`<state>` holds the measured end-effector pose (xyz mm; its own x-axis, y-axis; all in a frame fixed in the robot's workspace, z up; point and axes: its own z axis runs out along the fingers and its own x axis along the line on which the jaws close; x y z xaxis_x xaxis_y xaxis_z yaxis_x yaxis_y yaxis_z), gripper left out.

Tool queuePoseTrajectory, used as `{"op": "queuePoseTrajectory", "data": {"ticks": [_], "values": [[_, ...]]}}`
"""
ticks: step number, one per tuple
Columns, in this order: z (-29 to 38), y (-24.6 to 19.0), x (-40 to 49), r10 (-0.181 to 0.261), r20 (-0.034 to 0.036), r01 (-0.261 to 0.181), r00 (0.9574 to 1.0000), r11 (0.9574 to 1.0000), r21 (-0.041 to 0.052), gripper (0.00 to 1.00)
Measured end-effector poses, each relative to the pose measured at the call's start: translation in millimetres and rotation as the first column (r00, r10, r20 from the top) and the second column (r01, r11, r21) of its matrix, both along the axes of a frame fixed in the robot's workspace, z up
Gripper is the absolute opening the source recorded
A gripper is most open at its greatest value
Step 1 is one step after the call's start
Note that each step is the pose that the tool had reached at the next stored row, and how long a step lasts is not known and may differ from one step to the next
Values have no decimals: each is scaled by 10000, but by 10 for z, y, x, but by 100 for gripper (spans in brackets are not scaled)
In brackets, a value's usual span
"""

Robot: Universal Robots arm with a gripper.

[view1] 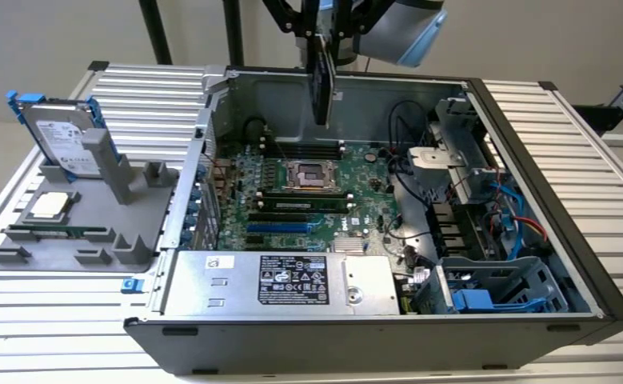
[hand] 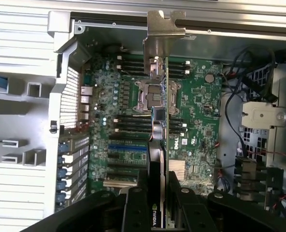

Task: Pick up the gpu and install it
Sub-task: 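Pick up the gpu and move the gpu toward the slot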

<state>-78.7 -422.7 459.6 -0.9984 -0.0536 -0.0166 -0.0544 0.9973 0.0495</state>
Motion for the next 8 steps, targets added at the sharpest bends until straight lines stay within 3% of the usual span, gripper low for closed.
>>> {"op": "queuePoseTrajectory", "data": {"ticks": [8], "values": [[0, -1, 0, 394, 1, -394, 9992, 9992, 2, 0]]}}
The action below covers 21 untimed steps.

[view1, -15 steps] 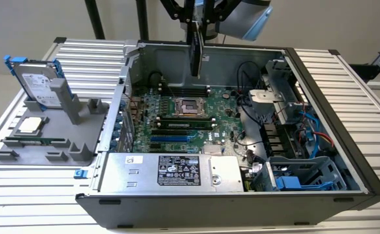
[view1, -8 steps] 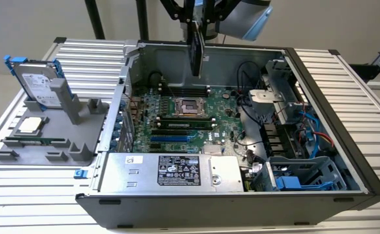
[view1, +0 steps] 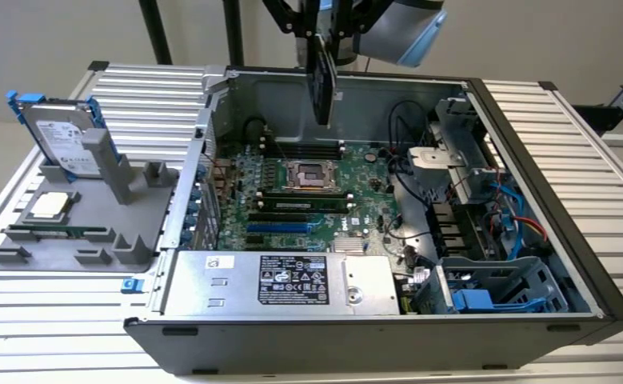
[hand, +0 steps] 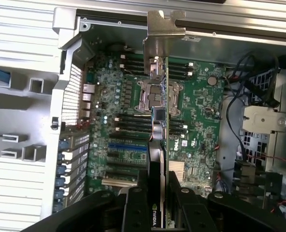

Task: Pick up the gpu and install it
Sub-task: 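Insert the gpu into the slot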

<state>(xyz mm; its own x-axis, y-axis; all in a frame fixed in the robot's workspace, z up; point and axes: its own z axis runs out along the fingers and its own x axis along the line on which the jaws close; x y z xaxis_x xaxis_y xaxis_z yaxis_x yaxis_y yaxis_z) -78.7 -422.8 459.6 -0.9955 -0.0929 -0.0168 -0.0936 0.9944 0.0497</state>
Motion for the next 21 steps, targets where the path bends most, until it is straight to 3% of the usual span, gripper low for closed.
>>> {"op": "queuePoseTrajectory", "data": {"ticks": [21], "values": [[2, 1, 0, 419, -1, -419, 9991, 9991, -2, 0]]}}
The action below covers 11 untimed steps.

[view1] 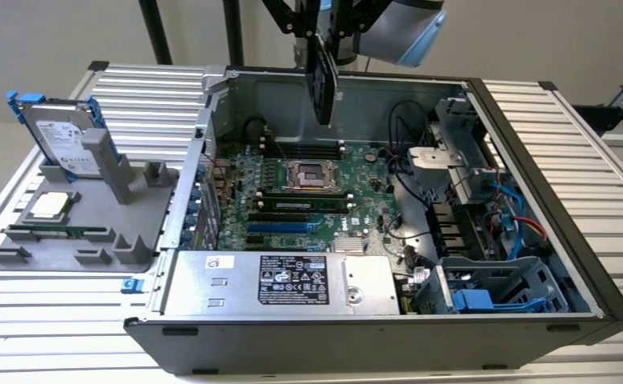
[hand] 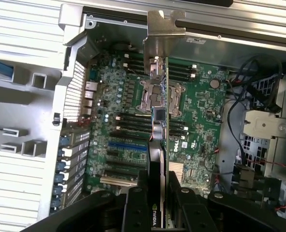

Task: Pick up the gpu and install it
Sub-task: 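Insert the gpu into the slot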

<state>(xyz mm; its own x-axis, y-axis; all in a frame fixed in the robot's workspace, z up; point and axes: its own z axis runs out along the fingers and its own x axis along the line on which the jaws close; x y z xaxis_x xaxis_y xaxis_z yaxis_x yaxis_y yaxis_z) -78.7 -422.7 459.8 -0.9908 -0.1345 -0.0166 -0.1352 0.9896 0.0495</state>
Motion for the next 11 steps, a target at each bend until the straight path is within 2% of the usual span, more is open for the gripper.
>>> {"op": "queuePoseTrajectory", "data": {"ticks": [11], "values": [[0, -1, 0, 548, 0, -548, 9985, 9985, 1, 0]]}}
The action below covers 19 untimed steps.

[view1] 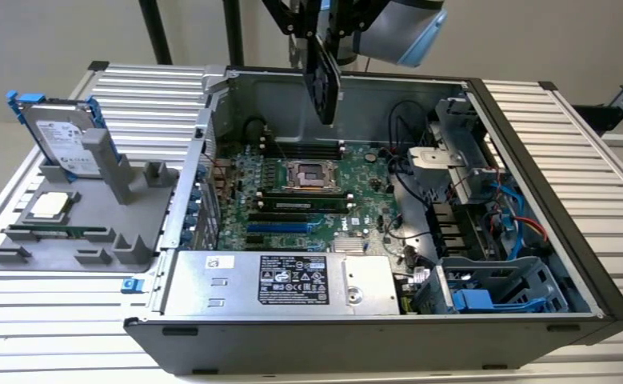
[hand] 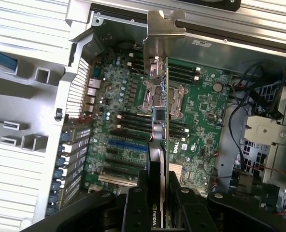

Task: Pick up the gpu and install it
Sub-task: 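Insert the gpu into the slot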

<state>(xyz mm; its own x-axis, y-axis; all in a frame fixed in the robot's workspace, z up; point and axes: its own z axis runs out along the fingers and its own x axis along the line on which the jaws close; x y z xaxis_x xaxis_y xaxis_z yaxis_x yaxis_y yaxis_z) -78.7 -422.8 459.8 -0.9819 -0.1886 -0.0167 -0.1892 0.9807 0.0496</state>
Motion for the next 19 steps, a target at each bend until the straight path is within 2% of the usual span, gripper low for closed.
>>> {"op": "queuePoseTrajectory", "data": {"ticks": [10, 19], "values": [[1, 0, 0, 684, 0, -684, 9977, 9977, -1, 0], [1, 0, 0, 1311, 0, -1311, 9914, 9914, 1, 0]]}}
